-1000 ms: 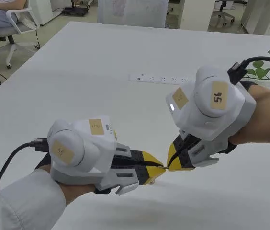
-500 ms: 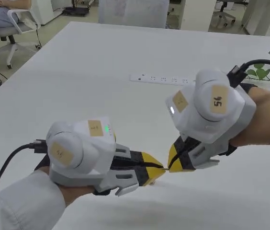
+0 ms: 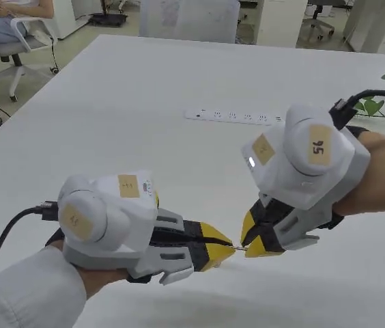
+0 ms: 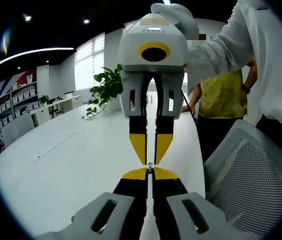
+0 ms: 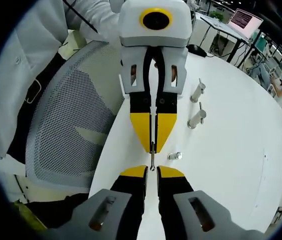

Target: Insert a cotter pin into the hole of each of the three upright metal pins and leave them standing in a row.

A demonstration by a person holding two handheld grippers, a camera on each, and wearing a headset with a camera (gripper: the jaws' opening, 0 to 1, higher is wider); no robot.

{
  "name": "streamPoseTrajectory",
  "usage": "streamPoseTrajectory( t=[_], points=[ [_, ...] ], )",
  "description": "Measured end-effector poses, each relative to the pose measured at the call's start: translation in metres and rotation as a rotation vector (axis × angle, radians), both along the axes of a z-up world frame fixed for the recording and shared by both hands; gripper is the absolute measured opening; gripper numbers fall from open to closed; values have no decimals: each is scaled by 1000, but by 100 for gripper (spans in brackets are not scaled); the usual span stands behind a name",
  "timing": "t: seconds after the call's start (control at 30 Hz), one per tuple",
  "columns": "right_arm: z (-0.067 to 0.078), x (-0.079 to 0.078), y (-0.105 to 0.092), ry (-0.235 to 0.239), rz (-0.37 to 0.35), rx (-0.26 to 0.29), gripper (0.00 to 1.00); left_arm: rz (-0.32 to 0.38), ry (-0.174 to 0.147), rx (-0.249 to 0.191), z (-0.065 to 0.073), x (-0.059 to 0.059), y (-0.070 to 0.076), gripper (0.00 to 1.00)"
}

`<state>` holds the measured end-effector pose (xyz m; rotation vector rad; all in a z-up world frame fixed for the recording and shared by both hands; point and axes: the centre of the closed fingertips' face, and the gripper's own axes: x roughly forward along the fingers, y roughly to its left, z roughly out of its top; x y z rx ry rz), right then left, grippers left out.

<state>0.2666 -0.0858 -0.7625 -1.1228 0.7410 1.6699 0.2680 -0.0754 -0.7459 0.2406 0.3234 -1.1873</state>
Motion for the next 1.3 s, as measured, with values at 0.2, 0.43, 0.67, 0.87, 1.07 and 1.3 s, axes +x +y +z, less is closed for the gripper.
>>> streamPoseTrajectory(
  t=[0.2,0.43,0.67,0.87,1.07,1.3],
  points=[
    [1,-12,-1,140,-11,21,13,-67,3,-11,2,-9,2,0],
    [1,-31,-4,340,-25,24,14,-134,13,-40,7,-21,4,0],
    [4,-38,0,442,-34,37,14,-184,4,-49,11,-29,1,0],
    [9,-44,2,513,-40,43,13,-222,-11,-40,11,-37,-1,0],
    [11,-54,0,565,-38,30,10,-249,-28,-48,15,-42,-5,0],
    [12,-56,-2,578,-37,28,7,-261,-34,-37,14,-43,-6,0]
  ],
)
